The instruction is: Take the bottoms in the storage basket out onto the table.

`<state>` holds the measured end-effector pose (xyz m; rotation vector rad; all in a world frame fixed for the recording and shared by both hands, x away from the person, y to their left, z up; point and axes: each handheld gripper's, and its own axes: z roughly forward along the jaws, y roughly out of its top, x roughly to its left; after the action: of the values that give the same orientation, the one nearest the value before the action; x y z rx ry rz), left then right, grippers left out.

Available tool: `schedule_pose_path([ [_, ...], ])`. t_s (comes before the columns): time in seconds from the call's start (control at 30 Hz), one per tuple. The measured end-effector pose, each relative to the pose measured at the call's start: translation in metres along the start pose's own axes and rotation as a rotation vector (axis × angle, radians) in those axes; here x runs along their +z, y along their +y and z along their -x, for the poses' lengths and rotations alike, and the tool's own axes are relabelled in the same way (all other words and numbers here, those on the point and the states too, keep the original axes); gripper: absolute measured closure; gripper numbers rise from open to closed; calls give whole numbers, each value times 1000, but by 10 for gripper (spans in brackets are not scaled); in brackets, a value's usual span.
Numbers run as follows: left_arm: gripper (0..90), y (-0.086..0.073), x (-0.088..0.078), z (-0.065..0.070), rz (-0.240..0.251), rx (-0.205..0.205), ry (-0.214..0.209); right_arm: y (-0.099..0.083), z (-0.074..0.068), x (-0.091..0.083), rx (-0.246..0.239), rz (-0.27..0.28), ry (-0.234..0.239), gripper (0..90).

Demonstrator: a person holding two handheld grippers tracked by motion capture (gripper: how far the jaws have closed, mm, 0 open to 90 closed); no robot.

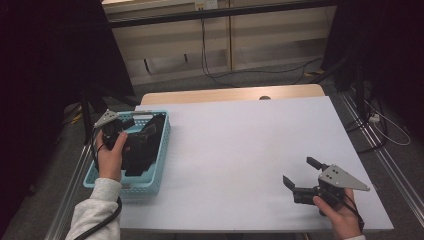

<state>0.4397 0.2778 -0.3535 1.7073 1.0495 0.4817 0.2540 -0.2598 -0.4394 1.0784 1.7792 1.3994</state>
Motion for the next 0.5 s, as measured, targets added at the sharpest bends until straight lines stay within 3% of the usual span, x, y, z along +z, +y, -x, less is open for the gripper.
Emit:
schedule_pose_path([
  [0.23,32,-2,3,-15,-14,-23,45,1,-1,0,-5,-3,3,14],
  [0.5,32,-4,11,-24,-59,1,62,1,-1,2,-6,-6,3,15],
])
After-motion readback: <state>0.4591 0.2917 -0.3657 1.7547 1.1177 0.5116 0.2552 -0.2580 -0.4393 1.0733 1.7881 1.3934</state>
